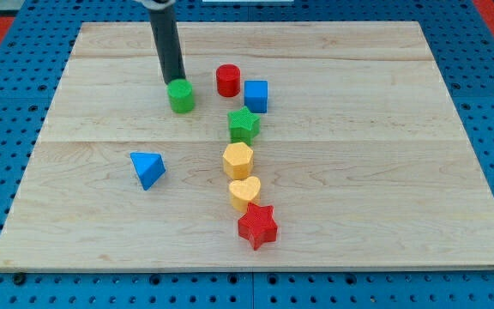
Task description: Move the red circle to the top of the blue cube
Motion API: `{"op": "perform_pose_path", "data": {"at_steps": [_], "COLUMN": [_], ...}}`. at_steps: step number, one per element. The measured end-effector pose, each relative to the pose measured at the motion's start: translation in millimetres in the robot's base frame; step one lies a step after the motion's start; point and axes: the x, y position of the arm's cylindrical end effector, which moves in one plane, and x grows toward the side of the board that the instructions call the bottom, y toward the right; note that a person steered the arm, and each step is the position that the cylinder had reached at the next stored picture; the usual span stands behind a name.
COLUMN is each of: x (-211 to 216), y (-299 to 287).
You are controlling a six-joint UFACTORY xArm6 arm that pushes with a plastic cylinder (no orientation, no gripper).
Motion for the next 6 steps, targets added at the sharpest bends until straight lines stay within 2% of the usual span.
{"op": "perform_pose_path", "data": {"at_steps": [1, 5, 6], "x": [10.8, -20.3, -35.1], "y": [20.0, 44.7, 72.4]}}
